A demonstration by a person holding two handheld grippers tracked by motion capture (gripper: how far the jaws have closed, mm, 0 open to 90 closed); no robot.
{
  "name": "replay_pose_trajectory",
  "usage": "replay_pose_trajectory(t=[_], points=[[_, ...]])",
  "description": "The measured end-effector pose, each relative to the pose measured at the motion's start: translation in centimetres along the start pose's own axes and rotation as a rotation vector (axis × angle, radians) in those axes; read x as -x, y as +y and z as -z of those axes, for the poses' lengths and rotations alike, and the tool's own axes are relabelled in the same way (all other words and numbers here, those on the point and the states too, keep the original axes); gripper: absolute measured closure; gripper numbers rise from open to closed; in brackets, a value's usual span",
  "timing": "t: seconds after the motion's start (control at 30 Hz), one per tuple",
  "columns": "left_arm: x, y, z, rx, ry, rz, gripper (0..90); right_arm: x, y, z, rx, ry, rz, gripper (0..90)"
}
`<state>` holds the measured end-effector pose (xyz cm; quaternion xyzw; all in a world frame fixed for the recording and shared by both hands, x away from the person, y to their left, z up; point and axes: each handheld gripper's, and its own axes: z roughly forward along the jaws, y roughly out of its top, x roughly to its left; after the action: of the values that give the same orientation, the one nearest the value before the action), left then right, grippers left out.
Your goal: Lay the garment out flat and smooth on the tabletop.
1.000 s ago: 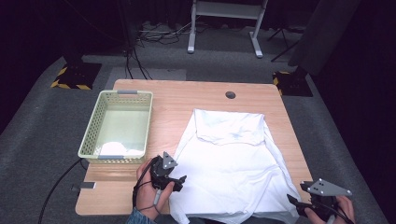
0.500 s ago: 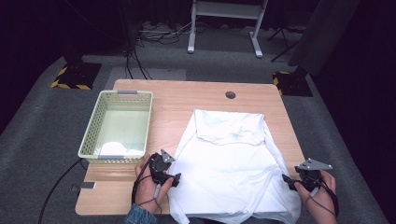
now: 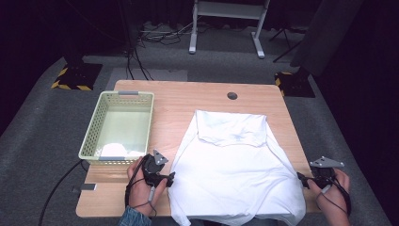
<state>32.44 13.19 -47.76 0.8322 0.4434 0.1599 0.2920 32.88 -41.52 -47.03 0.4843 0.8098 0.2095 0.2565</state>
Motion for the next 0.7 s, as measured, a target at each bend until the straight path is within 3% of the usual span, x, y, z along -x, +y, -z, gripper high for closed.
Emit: replay_pose_trajectory(t=[0.03, 0.07, 0.27, 0.37, 0.43, 0.7], points=[[0.1, 0.4, 0.0, 0.011, -0.027, -0.006, 20.7, 0.0, 0.0, 0.0, 0.0, 0.0, 0.0, 38.3], [0.6, 1.3, -0.3, 0.029, -0.043, -0.009, 18.6, -0.5, 1.0, -0.1, 0.031, 0.054, 0.0, 38.2], [1.8, 3.9, -1.0, 0.063, -0.075, -0.062, 18.9, -1.3, 3.5, -0.8, 0.071, 0.131, 0.028, 37.1], [2.1, 5.5, -1.8, 0.073, -0.095, -0.079, 26.2, -1.5, 4.8, -1.4, 0.079, 0.164, 0.045, 35.7], [2.2, 6.9, -2.6, 0.071, -0.108, -0.09, 26.2, -1.6, 6.1, -1.9, 0.096, 0.198, 0.058, 34.8], [1.6, 10.0, -5.6, 0.047, -0.121, -0.094, 26.7, -1.7, 9.1, -4.4, 0.11, 0.248, 0.096, 32.6]])
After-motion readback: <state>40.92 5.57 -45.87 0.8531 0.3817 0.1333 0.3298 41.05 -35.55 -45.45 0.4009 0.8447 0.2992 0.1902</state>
